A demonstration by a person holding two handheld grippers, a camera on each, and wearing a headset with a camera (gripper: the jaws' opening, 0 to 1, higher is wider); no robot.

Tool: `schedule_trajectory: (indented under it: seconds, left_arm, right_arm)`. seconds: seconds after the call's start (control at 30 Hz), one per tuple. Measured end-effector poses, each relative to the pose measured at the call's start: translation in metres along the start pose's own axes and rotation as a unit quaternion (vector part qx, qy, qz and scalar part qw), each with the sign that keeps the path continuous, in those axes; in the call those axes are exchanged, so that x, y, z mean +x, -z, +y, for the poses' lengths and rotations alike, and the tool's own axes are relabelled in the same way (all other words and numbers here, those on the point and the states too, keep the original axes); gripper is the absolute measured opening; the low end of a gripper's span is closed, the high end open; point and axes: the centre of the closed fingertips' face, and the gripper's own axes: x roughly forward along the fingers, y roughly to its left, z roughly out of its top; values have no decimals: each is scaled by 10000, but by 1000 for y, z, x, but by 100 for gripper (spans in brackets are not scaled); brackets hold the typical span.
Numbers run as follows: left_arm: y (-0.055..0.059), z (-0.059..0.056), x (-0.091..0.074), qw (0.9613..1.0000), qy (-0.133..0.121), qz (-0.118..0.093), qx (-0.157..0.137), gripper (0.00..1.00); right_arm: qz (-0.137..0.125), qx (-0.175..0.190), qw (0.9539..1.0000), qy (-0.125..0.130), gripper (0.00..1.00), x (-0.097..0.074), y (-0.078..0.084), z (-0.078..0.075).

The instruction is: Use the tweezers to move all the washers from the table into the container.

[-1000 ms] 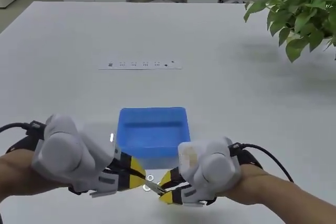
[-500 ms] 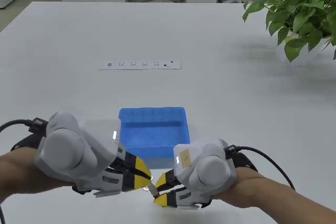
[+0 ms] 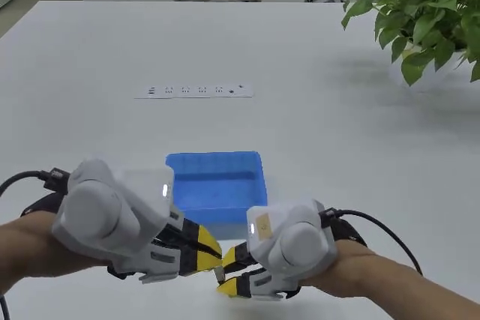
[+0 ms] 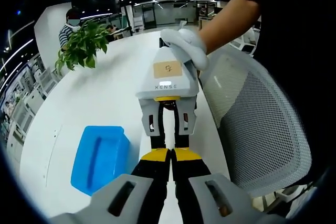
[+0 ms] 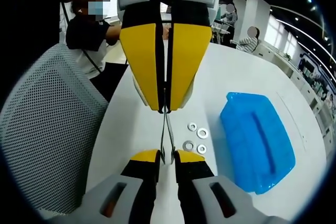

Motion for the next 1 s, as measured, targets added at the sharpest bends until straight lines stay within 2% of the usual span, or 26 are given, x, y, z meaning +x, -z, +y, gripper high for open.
schedule_trajectory:
  seconds: [0.27, 0.57, 1.0]
  left_arm:
    - [2, 1, -1, 10000, 39, 76, 28, 5]
    - [3, 2, -2, 9998, 86, 140, 119, 5]
    - [-1, 5, -4, 9996, 116, 136, 222, 5]
  right_arm:
    - [-29, 181, 9998, 89, 21, -6, 1, -3]
    - [-114, 465, 9982, 352, 31, -20, 5, -14]
    - [-237, 925, 9923, 783, 52, -38, 17, -27]
